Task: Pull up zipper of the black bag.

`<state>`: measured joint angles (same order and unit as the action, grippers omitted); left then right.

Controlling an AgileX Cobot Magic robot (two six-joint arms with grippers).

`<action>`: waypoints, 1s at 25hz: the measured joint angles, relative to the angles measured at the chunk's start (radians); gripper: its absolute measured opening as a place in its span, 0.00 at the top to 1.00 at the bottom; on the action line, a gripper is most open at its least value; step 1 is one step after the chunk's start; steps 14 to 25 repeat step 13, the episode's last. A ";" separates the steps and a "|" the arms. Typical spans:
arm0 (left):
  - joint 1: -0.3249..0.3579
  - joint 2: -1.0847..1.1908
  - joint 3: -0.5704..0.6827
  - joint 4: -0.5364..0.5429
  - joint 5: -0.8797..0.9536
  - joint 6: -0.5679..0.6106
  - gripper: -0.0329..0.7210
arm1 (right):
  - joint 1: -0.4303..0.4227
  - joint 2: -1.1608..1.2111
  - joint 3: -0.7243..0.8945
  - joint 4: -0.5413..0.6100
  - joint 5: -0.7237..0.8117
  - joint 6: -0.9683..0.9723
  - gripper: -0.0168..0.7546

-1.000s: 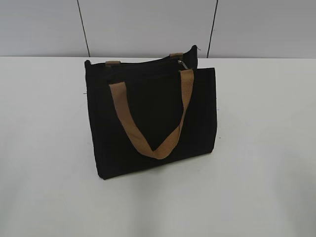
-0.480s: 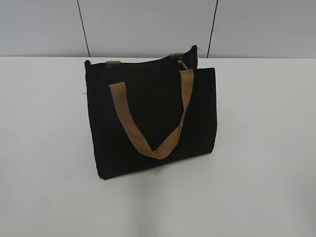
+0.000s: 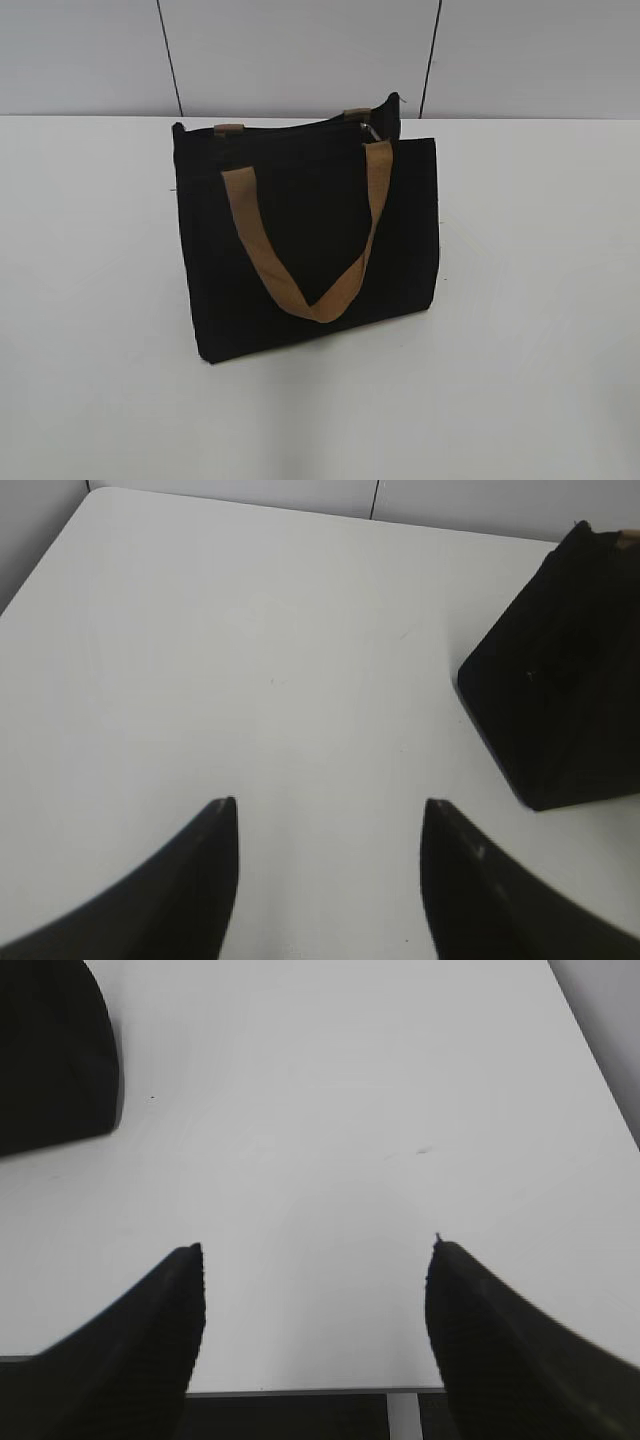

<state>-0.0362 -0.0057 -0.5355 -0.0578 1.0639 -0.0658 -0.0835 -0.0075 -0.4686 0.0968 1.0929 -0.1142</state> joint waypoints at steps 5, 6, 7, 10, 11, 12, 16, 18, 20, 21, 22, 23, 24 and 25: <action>0.000 0.000 0.000 0.000 0.000 0.000 0.38 | 0.000 0.000 0.000 0.004 0.000 0.000 0.30; 0.000 0.000 0.000 0.000 0.000 0.000 0.38 | 0.000 0.000 0.000 0.004 0.000 0.000 0.30; 0.000 0.000 0.000 0.000 0.000 0.000 0.38 | 0.000 0.000 0.000 0.004 0.000 0.000 0.30; 0.000 0.000 0.000 0.000 0.000 0.000 0.38 | 0.000 0.000 0.000 0.004 0.000 0.000 0.30; 0.000 0.000 0.000 0.000 0.000 0.000 0.38 | 0.000 0.000 0.000 0.004 0.000 0.000 0.30; 0.000 0.000 0.000 0.000 0.000 0.000 0.38 | 0.000 0.000 0.000 0.004 0.000 0.000 0.30; 0.000 0.000 0.000 0.000 0.000 0.000 0.38 | 0.000 0.000 0.000 0.004 0.000 0.000 0.30; 0.000 0.000 0.000 0.000 0.000 0.000 0.38 | 0.000 0.000 0.000 0.004 0.000 0.000 0.30; 0.000 0.000 0.000 0.000 0.000 0.000 0.38 | 0.000 0.000 0.000 0.004 0.000 0.000 0.30; 0.000 0.000 0.000 0.000 0.000 0.000 0.38 | 0.000 0.000 0.000 0.004 0.000 0.000 0.30; 0.000 0.000 0.000 0.000 0.000 0.000 0.38 | 0.000 0.000 0.000 0.004 0.000 0.000 0.30; 0.000 0.000 0.000 0.000 0.000 0.000 0.38 | 0.000 0.000 0.000 0.004 0.000 0.000 0.30; 0.000 0.000 0.000 0.000 0.000 0.000 0.38 | 0.000 0.000 0.000 0.004 0.000 0.000 0.30; 0.000 0.000 0.000 0.000 0.000 0.000 0.38 | 0.000 0.000 0.000 0.004 0.000 0.000 0.30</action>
